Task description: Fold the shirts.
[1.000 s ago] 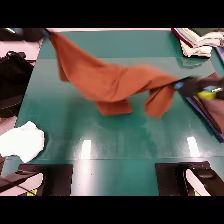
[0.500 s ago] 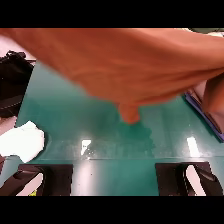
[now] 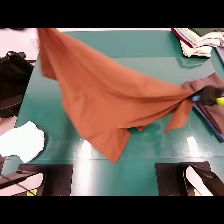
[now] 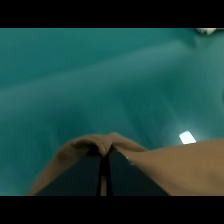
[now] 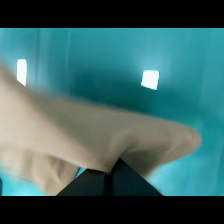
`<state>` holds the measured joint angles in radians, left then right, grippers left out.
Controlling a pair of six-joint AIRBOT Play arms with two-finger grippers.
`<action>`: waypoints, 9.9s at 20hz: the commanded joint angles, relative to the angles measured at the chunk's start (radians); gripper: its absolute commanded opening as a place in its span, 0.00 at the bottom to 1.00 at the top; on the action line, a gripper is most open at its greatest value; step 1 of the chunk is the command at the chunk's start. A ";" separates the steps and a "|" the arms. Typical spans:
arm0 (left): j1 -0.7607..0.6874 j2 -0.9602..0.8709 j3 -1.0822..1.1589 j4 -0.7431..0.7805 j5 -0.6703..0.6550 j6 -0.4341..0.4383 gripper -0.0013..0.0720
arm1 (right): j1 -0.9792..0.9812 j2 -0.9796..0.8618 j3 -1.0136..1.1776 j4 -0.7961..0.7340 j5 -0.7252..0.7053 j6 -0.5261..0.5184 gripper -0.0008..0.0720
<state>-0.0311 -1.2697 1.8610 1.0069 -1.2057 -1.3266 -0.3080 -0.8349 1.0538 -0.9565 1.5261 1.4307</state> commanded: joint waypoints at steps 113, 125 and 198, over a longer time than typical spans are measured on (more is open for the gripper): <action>0.110 0.484 -0.618 0.086 -0.118 -0.087 0.05 | 0.124 0.016 0.019 -0.056 -0.153 -0.061 0.03; 0.110 0.486 0.346 0.222 0.138 -0.143 0.04 | 0.124 -0.057 1.078 -0.173 -0.066 0.090 0.03; 0.124 0.417 -1.484 -0.083 0.035 -0.077 0.04 | 0.026 -0.293 0.279 -0.300 0.139 -0.007 0.50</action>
<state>0.0933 -0.8551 0.3557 0.9527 -1.1290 -1.4338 -0.2111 -1.1702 1.4513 -1.2510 1.6432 1.4258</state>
